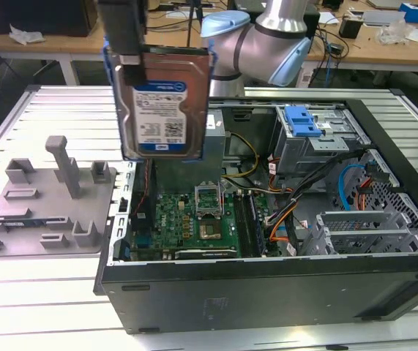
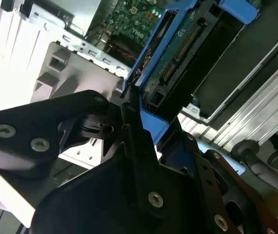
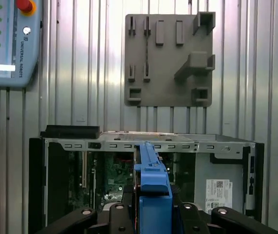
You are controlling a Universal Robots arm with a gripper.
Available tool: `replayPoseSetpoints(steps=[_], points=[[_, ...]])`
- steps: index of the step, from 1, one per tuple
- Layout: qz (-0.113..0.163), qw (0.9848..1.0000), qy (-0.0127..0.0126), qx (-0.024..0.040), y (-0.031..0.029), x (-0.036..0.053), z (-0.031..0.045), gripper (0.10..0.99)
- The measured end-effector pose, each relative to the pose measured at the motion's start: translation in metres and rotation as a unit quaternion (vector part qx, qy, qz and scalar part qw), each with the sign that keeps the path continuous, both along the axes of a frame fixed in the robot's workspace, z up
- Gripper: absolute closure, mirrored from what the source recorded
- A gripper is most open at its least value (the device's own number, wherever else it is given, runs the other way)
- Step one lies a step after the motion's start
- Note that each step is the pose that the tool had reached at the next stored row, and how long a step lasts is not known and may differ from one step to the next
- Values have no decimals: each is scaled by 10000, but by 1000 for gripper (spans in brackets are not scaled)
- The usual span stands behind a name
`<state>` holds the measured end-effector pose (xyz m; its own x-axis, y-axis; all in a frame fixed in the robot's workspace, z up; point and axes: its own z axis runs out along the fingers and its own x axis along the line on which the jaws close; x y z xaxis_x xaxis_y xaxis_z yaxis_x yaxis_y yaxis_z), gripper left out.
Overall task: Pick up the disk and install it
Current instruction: 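Pick up the disk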
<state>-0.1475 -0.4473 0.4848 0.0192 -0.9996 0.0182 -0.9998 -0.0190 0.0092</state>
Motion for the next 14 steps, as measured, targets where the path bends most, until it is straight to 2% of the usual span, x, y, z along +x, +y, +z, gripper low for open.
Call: replayPoseSetpoints(steps=[4,5,7,10,13,14], points=[[-2,10000,18,1,-68,207,-1,722],[-1,10000,30,1,-105,323,0,722],[-1,10000,46,0,-161,497,0,722],[0,10000,63,0,-226,693,0,722],[0,10000,75,0,-276,847,0,722],[0,10000,82,0,-306,940,0,722]])
